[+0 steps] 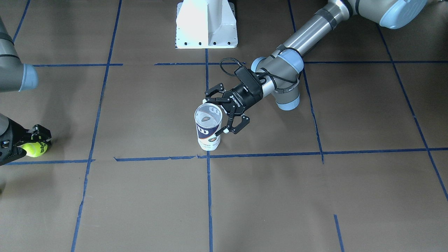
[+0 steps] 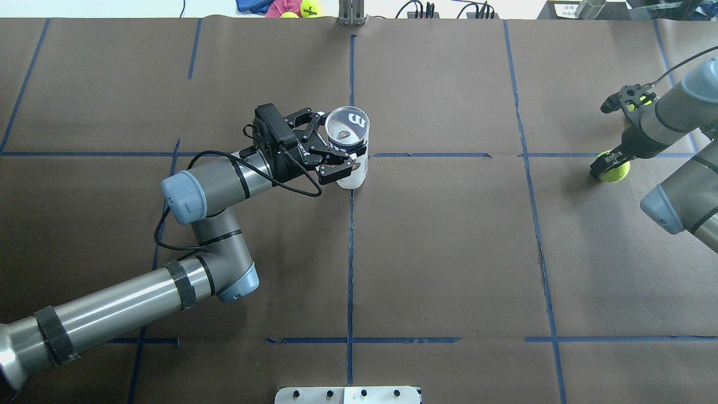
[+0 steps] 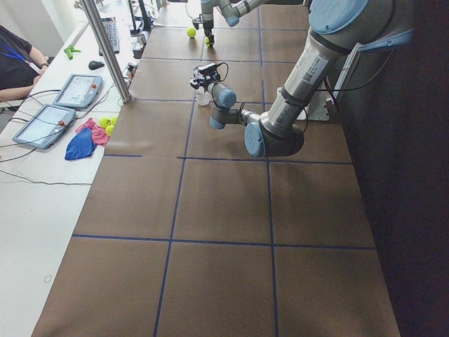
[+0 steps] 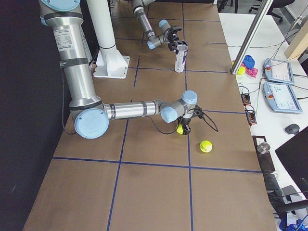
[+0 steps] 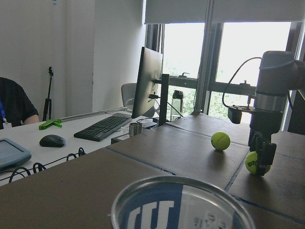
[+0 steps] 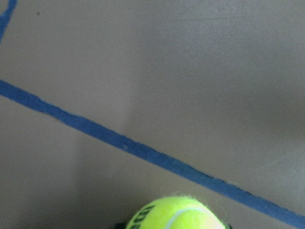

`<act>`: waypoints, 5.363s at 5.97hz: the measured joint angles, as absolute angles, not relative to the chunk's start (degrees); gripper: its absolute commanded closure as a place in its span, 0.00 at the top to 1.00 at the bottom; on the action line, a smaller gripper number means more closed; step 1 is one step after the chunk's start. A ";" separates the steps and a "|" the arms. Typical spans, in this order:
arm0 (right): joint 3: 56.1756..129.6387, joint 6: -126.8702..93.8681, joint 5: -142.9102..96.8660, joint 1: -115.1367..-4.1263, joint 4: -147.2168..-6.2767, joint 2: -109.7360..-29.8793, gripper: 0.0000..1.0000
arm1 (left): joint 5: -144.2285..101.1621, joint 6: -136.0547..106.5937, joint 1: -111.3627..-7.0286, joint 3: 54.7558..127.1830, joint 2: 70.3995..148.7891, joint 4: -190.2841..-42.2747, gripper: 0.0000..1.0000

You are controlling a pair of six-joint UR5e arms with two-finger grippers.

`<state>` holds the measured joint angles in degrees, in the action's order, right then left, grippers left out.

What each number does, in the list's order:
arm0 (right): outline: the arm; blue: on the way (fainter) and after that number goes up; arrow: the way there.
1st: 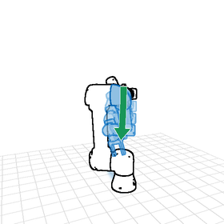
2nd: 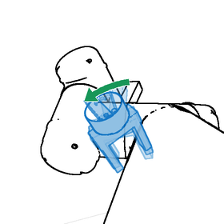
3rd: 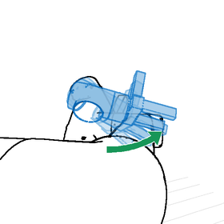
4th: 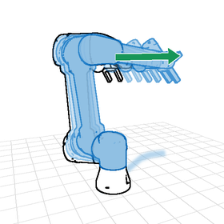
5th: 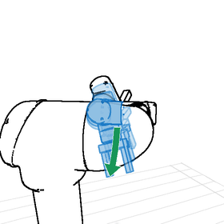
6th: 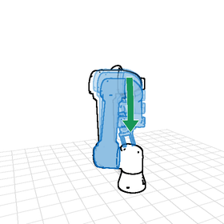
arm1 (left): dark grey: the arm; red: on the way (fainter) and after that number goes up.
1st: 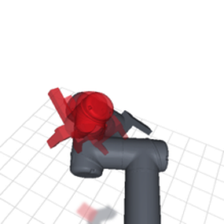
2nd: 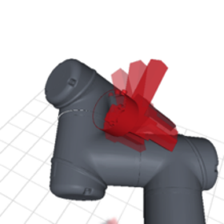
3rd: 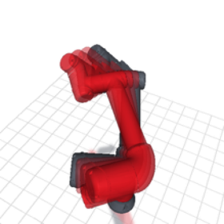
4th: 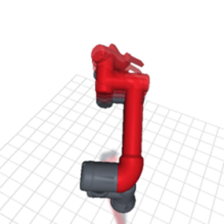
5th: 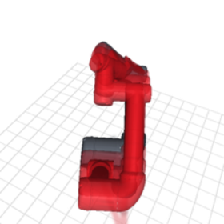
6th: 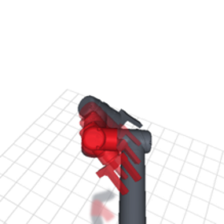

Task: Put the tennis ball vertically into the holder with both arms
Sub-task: 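Grasp the nearer tennis ball with the right gripper while the left holds the can, then carry the ball with the right gripper over the can's opening, then open the right gripper to drop the ball into the can, then move the right gripper to the remaining tennis ball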

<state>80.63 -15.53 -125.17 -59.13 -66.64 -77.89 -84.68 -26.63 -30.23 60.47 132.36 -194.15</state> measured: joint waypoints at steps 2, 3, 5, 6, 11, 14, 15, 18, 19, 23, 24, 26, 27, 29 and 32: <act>85.32 -17.32 -125.47 -59.34 -68.21 -77.11 0.05 | -84.72 -26.63 -30.23 60.47 132.36 -194.15 0.95; 89.68 -21.63 -125.59 -59.32 -71.53 -75.80 0.05 | -84.73 -26.63 -30.23 60.47 132.36 -194.13 0.95; 96.94 -32.52 -125.61 -57.71 -83.11 -67.58 0.04 | -84.73 -26.63 -30.23 60.47 132.32 -194.00 0.95; 99.40 -38.51 -125.57 -56.00 -88.47 -62.71 0.03 | -84.73 -26.63 -30.20 60.47 132.35 -193.95 0.95; 93.04 -66.50 -119.88 -44.92 -103.02 -34.23 0.04 | -84.73 -26.63 -30.06 60.47 132.56 -192.83 0.95; 86.29 -68.43 -116.17 -42.09 -103.38 -28.98 0.36 | -84.73 -26.63 -29.98 60.47 132.73 -192.57 0.92; 86.36 -68.46 -115.73 -41.85 -104.10 -29.07 0.60 | -84.73 -26.65 -29.97 60.47 132.77 -192.57 0.92; 86.59 -68.47 -115.01 -41.65 -105.35 -29.47 0.99 | -84.77 -26.70 -29.97 60.47 132.78 -192.57 0.89; 86.58 -68.47 -114.88 -41.51 -105.35 -29.46 0.99 | -84.80 -26.69 -29.97 60.47 132.71 -192.57 0.89; 87.59 -65.25 -115.41 -41.84 -105.20 -31.16 0.99 | -84.81 -26.64 -29.99 60.47 132.56 -192.63 0.86; 88.83 -60.70 -116.16 -43.65 -105.01 -33.71 0.99 | -84.81 -26.66 -30.03 60.49 132.57 -192.65 0.86; 90.09 -47.02 -120.35 -51.02 -104.39 -40.47 0.99 | -84.81 -26.67 -30.05 60.55 132.56 -192.66 0.86; 90.28 -38.49 -121.98 -55.24 -103.20 -44.72 0.99 | -84.81 -26.68 -30.06 60.55 132.55 -192.66 0.86; 87.41 -17.79 -124.97 -64.50 -97.99 -54.43 0.99 | -84.81 -26.64 -30.06 60.56 132.54 -192.66 0.86; 71.23 0.40 -128.67 -72.21 -75.74 -63.69 0.99 | -84.81 -26.63 -30.06 60.62 132.54 -192.66 0.87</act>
